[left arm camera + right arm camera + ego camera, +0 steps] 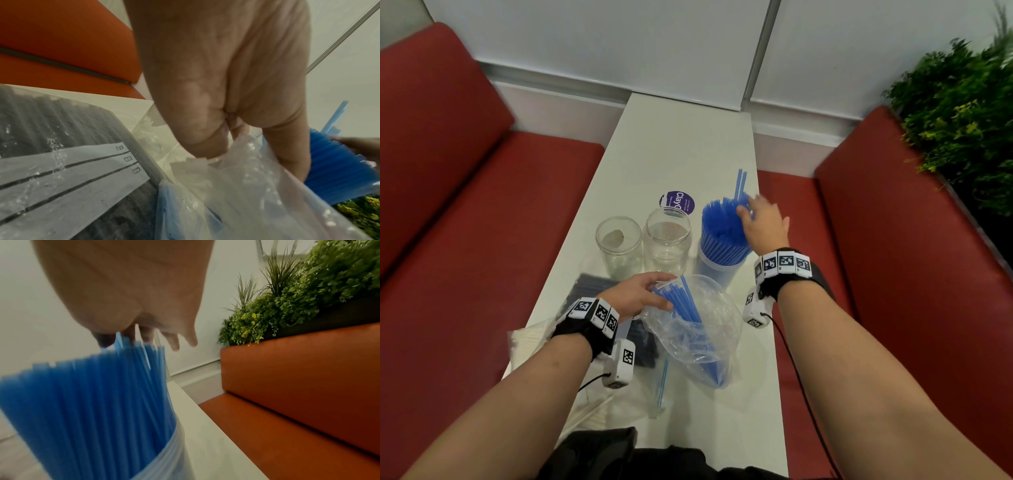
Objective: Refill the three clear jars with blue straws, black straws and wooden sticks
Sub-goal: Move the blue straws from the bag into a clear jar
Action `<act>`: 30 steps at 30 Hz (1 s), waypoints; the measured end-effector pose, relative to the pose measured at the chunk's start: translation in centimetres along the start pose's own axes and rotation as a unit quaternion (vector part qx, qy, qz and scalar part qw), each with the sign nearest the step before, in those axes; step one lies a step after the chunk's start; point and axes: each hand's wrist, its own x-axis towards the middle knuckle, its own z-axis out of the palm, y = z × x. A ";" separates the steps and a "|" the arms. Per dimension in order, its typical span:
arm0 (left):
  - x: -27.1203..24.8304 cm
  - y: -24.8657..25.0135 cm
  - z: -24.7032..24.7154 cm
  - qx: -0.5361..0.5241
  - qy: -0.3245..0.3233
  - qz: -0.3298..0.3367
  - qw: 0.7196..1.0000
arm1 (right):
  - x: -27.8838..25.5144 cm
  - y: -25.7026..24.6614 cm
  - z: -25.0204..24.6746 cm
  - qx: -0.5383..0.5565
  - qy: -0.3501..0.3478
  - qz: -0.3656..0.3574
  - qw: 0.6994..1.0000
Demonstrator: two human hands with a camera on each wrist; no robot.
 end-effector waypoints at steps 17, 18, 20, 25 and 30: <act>0.2 0.3 0.0 -0.003 -0.010 -0.005 1.000 | 0.4 -2.0 1.4 -0.109 -0.109 -0.095 0.984; 0.2 0.3 0.0 -0.002 -0.011 -0.005 1.000 | 0.5 -2.0 1.0 -0.077 -0.079 -0.100 0.989; 0.3 0.3 0.0 -0.005 -0.014 -0.006 1.000 | 0.7 -1.6 0.0 0.002 0.037 -0.055 0.998; 0.3 0.0 0.0 -0.011 -0.019 -0.006 1.000 | -1.6 0.0 0.9 0.186 0.128 0.176 0.958; 0.3 -0.2 0.3 -0.008 -0.018 -0.001 1.000 | -3.8 -0.3 2.5 0.275 0.010 0.069 0.959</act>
